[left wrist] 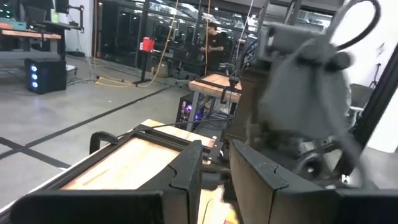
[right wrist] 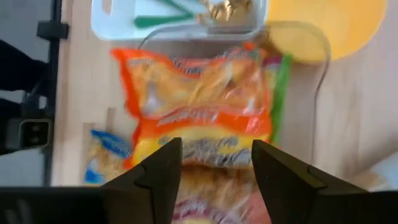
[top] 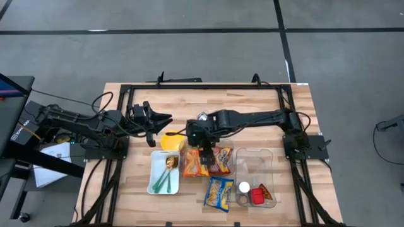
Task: Pick & Place Food Item
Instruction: Put the blue noodle pack into the left transparent bin
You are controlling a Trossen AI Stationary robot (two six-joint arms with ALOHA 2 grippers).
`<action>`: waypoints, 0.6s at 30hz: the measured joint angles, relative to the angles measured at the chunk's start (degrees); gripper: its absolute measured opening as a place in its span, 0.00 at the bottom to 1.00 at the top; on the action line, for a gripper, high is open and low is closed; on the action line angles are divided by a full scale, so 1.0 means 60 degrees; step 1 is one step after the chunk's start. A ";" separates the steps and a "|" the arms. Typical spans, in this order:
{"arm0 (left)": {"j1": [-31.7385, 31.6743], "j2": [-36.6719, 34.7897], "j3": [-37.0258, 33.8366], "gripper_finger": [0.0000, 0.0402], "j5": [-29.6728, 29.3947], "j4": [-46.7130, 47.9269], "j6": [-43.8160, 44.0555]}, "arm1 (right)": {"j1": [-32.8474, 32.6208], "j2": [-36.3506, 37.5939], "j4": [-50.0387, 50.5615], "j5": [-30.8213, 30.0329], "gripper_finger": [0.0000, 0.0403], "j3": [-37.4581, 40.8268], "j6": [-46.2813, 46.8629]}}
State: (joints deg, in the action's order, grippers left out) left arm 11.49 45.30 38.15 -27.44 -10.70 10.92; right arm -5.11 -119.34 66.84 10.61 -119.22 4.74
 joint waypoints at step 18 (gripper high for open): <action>0.0000 0.0002 0.0000 0.19 0.0000 -0.0005 -0.0099 | -0.2525 0.1420 0.0878 -0.1083 0.44 -0.0004 0.3387</action>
State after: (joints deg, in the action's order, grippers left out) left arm 11.49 45.31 38.15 -27.44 -10.72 10.33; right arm -20.27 -110.83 72.11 4.11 -119.24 25.06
